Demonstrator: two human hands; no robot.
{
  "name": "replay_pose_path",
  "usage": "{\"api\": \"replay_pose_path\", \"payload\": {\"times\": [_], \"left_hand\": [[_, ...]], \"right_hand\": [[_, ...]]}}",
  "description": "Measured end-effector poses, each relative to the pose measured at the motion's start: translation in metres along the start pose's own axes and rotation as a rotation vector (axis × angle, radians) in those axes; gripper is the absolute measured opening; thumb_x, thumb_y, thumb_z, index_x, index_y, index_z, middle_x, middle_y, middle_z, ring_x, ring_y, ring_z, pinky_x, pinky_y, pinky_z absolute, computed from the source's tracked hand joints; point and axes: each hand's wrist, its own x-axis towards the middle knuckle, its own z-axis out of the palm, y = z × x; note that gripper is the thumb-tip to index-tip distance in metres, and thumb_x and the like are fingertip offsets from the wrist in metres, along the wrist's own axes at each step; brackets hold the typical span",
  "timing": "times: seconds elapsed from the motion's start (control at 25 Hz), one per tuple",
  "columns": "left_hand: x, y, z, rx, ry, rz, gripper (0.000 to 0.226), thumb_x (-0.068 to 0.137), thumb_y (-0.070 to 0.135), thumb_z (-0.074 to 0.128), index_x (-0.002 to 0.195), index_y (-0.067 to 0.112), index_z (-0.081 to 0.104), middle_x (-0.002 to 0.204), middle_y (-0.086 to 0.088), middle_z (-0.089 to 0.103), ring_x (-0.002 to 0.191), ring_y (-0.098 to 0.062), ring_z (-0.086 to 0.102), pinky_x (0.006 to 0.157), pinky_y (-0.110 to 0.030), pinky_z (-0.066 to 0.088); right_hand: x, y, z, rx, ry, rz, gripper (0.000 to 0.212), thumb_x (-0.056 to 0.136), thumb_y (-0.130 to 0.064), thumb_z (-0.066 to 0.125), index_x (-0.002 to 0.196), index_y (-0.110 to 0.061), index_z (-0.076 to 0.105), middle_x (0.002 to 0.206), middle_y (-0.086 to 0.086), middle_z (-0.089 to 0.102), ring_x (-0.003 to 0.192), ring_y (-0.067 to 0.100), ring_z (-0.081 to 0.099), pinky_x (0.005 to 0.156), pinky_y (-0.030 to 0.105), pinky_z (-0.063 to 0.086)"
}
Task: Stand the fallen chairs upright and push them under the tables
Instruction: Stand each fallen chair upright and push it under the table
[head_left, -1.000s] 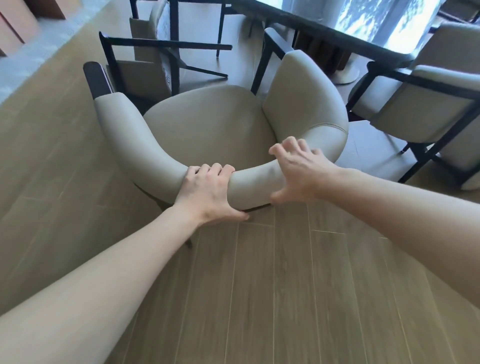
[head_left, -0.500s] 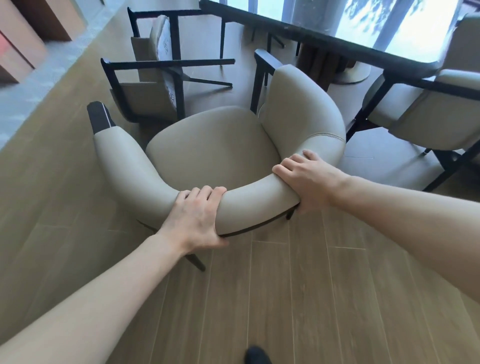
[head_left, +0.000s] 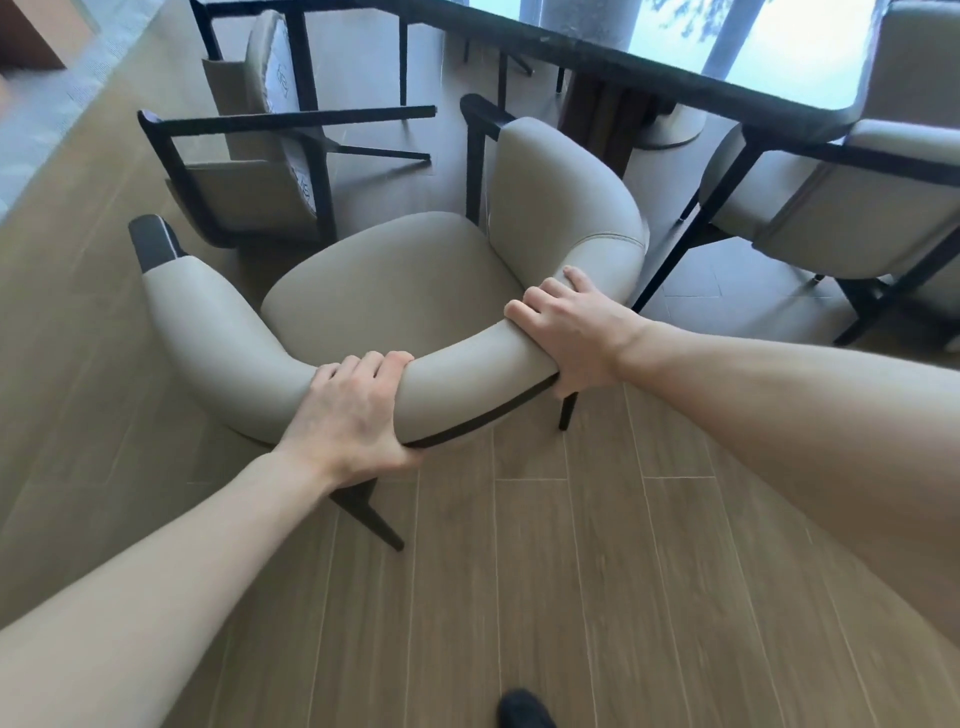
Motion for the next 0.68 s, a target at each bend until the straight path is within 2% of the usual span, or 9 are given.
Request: {"api": "replay_pose_path", "payload": {"times": [0.2,0.28,0.36,0.44,0.52,0.56,0.6,0.68], "left_hand": [[0.01,-0.014,-0.001,0.023,-0.027,0.054,0.101,0.052,0.075,0.043,0.136,0.019,0.046,0.107,-0.002,0.058,0.099,-0.029,0.056,0.089,-0.041,0.039],[0.013,-0.017,-0.001,0.025,-0.065,0.086,0.102,0.055,0.074,0.053,0.141,0.022,0.037,0.109,-0.002,0.054,0.101,-0.029,0.054,0.088,-0.042,0.039],[0.017,-0.02,-0.002,0.041,-0.127,0.166,0.112,0.059,0.065,0.07,0.152,0.025,0.02,0.12,-0.004,0.05,0.106,-0.031,0.052,0.09,-0.043,0.04],[0.021,-0.025,-0.005,0.032,-0.201,0.201,0.127,0.059,0.058,0.078,0.157,0.027,0.004,0.141,-0.005,0.043,0.12,-0.033,0.049,0.1,-0.044,0.04],[0.026,-0.028,-0.006,0.022,-0.254,0.241,0.132,0.059,0.055,0.08,0.158,0.026,-0.002,0.157,-0.008,0.031,0.138,-0.032,0.038,0.11,-0.046,0.035],[0.028,-0.028,-0.005,0.023,-0.269,0.258,0.131,0.061,0.054,0.08,0.158,0.026,-0.004,0.158,-0.008,0.03,0.139,-0.032,0.038,0.109,-0.046,0.036],[0.029,-0.029,-0.004,0.029,-0.263,0.269,0.129,0.062,0.053,0.079,0.157,0.027,-0.005,0.154,-0.005,0.034,0.132,-0.031,0.044,0.102,-0.043,0.04],[0.036,-0.035,-0.006,0.047,-0.23,0.298,0.125,0.067,0.054,0.074,0.157,0.027,-0.008,0.139,0.001,0.042,0.11,-0.028,0.052,0.081,-0.037,0.042]], "right_hand": [[0.013,-0.004,-0.007,0.023,-0.042,0.066,0.092,0.055,-0.045,0.084,0.131,-0.017,0.04,0.116,0.005,0.052,0.11,0.029,0.051,0.108,0.051,0.031],[0.013,-0.005,-0.012,0.048,-0.091,0.101,0.095,0.058,-0.039,0.085,0.136,-0.02,0.036,0.123,0.004,0.05,0.116,0.028,0.049,0.111,0.047,0.027],[0.013,-0.005,-0.017,0.063,-0.132,0.133,0.099,0.064,-0.035,0.086,0.145,-0.023,0.03,0.136,0.004,0.047,0.127,0.027,0.045,0.115,0.043,0.023],[0.016,-0.001,-0.022,0.097,-0.201,0.126,0.113,0.065,-0.032,0.09,0.153,-0.025,0.019,0.156,0.007,0.033,0.144,0.027,0.031,0.12,0.042,0.016],[0.02,0.006,-0.028,0.165,-0.278,0.135,0.131,0.061,-0.032,0.094,0.159,-0.024,0.006,0.168,0.004,0.007,0.154,0.028,0.009,0.124,0.043,0.01],[0.021,0.011,-0.03,0.172,-0.304,0.136,0.135,0.059,-0.034,0.095,0.159,-0.025,0.004,0.168,0.003,0.001,0.155,0.027,0.003,0.124,0.044,0.01],[0.023,0.017,-0.03,0.154,-0.309,0.122,0.133,0.058,-0.037,0.094,0.159,-0.025,0.007,0.168,0.002,0.003,0.155,0.025,0.002,0.124,0.046,0.01],[0.031,0.026,-0.03,0.122,-0.285,0.065,0.115,0.058,-0.043,0.091,0.151,-0.025,0.027,0.159,0.001,0.031,0.152,0.019,0.018,0.123,0.049,0.014]]}}
